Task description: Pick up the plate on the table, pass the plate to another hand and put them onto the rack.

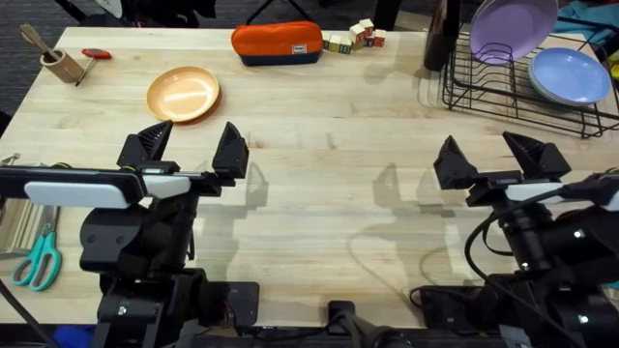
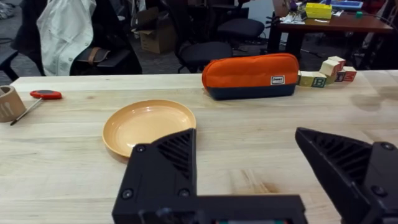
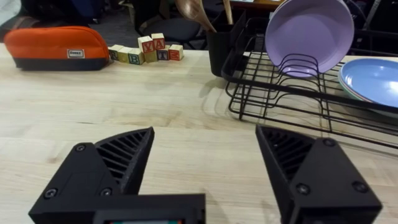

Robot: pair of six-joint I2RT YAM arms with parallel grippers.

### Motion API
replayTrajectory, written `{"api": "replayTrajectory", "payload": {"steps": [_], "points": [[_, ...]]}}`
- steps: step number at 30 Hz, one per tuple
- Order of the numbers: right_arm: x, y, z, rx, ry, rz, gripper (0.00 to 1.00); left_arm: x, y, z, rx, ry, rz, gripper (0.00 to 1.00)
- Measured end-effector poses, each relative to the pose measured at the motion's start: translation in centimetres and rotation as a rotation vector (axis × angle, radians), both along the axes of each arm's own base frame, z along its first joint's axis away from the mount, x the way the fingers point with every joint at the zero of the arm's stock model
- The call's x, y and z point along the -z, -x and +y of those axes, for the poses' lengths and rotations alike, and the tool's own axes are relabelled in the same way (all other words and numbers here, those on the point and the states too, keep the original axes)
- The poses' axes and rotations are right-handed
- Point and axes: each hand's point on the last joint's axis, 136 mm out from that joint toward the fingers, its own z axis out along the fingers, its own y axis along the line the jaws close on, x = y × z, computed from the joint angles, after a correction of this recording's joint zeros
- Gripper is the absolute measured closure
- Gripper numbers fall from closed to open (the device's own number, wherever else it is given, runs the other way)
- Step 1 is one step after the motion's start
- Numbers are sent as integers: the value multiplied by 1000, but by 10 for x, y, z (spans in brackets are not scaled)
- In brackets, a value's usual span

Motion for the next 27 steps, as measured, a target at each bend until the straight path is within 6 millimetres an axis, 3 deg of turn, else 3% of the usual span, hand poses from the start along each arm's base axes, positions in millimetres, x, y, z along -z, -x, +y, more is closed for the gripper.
{"api": "replayTrajectory", "payload": {"steps": [22,25,27], "points": [[1,1,-3,15,17,9,7,-3,1,0,0,0,-2,8],[-1,3,-4,22,18,29,7,-14,4,1,-6,0,6,8],[-8,3,-5,25,18,32,7,-33,7,2,-12,0,-5,7]]}}
